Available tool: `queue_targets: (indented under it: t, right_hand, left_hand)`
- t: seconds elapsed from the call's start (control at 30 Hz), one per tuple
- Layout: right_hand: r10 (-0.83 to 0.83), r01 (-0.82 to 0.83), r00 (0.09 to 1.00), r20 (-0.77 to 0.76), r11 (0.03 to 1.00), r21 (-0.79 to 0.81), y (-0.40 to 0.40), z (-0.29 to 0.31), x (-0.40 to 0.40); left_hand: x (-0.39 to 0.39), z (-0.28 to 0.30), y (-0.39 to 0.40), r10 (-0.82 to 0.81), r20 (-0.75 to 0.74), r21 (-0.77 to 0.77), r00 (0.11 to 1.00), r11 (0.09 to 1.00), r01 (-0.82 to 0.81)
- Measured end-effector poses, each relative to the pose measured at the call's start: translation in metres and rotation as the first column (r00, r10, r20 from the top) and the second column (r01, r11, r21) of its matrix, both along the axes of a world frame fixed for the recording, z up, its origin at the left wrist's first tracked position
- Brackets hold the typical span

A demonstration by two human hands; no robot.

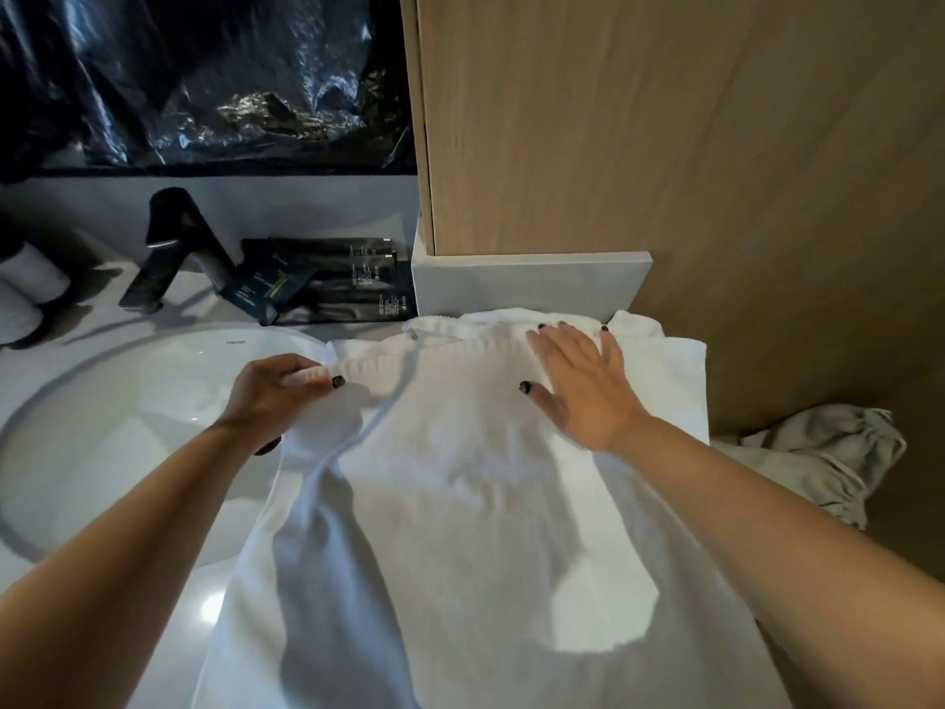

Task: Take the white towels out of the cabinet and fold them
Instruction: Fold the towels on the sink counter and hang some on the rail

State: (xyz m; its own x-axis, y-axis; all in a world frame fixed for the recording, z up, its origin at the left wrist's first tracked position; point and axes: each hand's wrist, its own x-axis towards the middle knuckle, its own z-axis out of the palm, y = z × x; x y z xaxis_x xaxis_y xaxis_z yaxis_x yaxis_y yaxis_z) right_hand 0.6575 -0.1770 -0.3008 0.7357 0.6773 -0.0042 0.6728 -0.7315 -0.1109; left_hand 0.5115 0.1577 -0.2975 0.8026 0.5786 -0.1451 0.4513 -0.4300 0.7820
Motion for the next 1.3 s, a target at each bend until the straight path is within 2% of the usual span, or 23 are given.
queue_targets:
  t: [0.1, 0.3, 0.4, 0.5, 0.53, 0.6, 0.63, 0.7, 0.8, 0.87, 1.0, 1.13, 1.3]
  right_hand:
    - [-0.087, 0.09, 0.994, -0.068, 0.995, 0.039, -0.007, 0.021, 0.019]
    - [-0.149, 0.131, 0.969, -0.199, 0.986, -0.098, -0.041, 0.06, 0.046]
    - [-0.17, 0.155, 0.983, -0.074, 0.972, -0.178, -0.058, 0.068, 0.043]
    - [-0.158, 0.172, 0.979, 0.126, 0.979, -0.109, -0.061, 0.074, 0.032]
    - [-0.155, 0.168, 0.969, 0.19, 0.984, -0.053, -0.061, 0.078, 0.028]
    - [-0.162, 0.156, 0.948, 0.272, 0.987, 0.044, -0.061, 0.087, 0.02]
    - [-0.169, 0.157, 0.94, 0.296, 0.986, 0.063, -0.062, 0.092, 0.015]
    - [-0.19, 0.183, 0.926, 0.327, 0.982, 0.054, -0.069, 0.099, 0.004]
    - [-0.221, 0.212, 0.913, 0.344, 0.975, 0.063, -0.083, 0.101, -0.022]
    - [-0.229, 0.212, 0.906, 0.357, 0.973, 0.086, -0.092, 0.1, -0.043]
    - [-0.236, 0.209, 0.906, 0.352, 0.971, 0.114, -0.107, 0.095, -0.085]
    - [-0.235, 0.207, 0.901, 0.364, 0.972, 0.114, -0.12, 0.084, -0.128]
    - [-0.293, 0.315, 0.91, 0.293, 0.949, -0.029, -0.135, 0.061, -0.17]
  left_hand:
    - [-0.005, 0.004, 0.003, -0.039, -0.107, 0.119, 0.994, 0.992, 0.052]
    - [-0.01, 0.018, 0.013, -0.053, -0.033, 0.342, 0.998, 0.938, 0.061]
    - [-0.008, 0.03, 0.025, -0.098, -0.041, 0.401, 0.994, 0.91, 0.106]
    - [-0.002, 0.048, 0.03, -0.064, -0.069, 0.507, 0.996, 0.857, 0.09]
    - [0.001, 0.053, 0.031, -0.006, -0.038, 0.524, 0.999, 0.852, 0.025]
    - [0.002, 0.064, 0.031, 0.121, 0.066, 0.463, 0.991, 0.876, -0.137]
    - [0.0, 0.069, 0.031, 0.139, 0.095, 0.442, 0.986, 0.881, -0.167]
    - [-0.01, 0.075, 0.032, 0.049, 0.074, 0.486, 0.996, 0.871, -0.08]
    - [-0.04, 0.08, 0.031, -0.19, 0.054, 0.607, 0.98, 0.786, 0.119]
    - [-0.063, 0.079, 0.029, -0.279, 0.1, 0.649, 0.955, 0.746, 0.15]
    - [-0.11, 0.076, 0.021, -0.404, 0.121, 0.687, 0.907, 0.694, 0.217]
    - [-0.154, 0.065, 0.009, -0.528, 0.192, 0.656, 0.827, 0.696, 0.293]
    - [-0.201, 0.044, -0.011, -0.572, 0.164, 0.625, 0.804, 0.69, 0.364]
